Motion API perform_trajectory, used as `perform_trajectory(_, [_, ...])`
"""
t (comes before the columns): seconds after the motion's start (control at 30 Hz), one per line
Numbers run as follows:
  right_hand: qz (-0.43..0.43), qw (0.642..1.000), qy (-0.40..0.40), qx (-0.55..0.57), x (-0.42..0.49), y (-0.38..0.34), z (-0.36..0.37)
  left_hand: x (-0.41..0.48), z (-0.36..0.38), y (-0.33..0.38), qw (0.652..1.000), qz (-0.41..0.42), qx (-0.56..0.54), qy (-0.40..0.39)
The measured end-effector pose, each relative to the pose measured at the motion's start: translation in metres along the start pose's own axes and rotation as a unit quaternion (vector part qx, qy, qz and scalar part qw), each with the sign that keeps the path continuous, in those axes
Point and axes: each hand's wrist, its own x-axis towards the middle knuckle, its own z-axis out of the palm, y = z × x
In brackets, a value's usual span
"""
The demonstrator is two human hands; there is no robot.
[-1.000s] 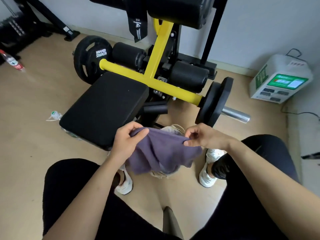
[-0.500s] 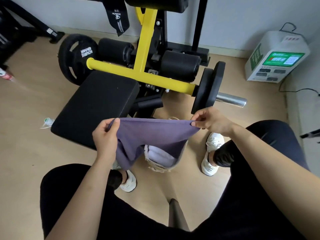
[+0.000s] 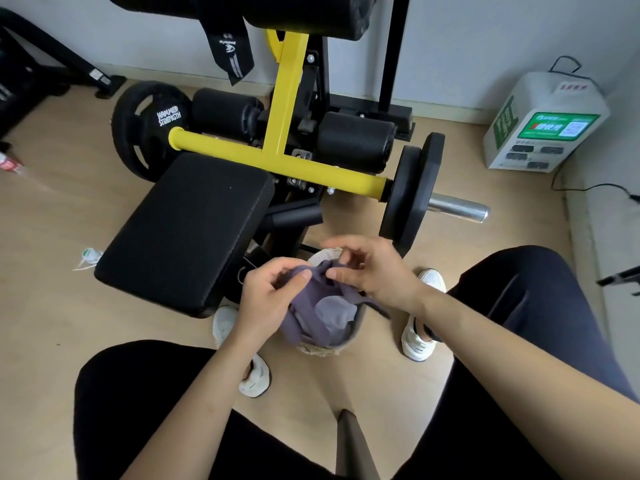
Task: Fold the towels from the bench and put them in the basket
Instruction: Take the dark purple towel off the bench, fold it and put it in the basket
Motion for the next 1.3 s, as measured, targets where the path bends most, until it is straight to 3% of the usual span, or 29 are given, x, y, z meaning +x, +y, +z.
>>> perform_trajectory(0.27, [-0.001, 0.995, -0.087, -0.043, -0.001, 0.0, 0.003, -0.001, 0.003, 0.001, 0.998, 0.006, -0.011, -0.069])
perform_trajectory(0.43, [0.01, 0.998, -0.063, -0.018, 0.0, 0.004, -0.009, 0.001, -0.008, -0.004, 0.993, -0.015, 0.036, -0.112])
perform_trajectory(0.7, [0.052, 0.996, 0.073, 0.024, 0.003, 0.013, -0.016, 0.001, -0.023, -0.01, 0.987, -0.024, 0.087, -0.135])
perform_trajectory(0.83, [0.114, 0.964, 0.209, 0.119, 0.009, 0.013, -0.026, 0.004, -0.031, -0.013, 0.987, -0.04, 0.085, -0.127])
perform_trajectory(1.0, [0.178, 0.923, 0.315, 0.131, 0.023, 0.021, -0.05, 0.008, -0.041, -0.024, 0.981, -0.075, 0.117, -0.138])
perform_trajectory(1.13, [0.228, 0.889, 0.366, 0.15, 0.034, 0.037, -0.063, 0.009, -0.048, -0.039, 0.955, -0.098, 0.208, -0.187])
perform_trajectory(1.3, [0.238, 0.878, 0.386, 0.156, 0.036, 0.041, -0.071, 0.01, -0.045, -0.04, 0.965, -0.125, 0.188, -0.134])
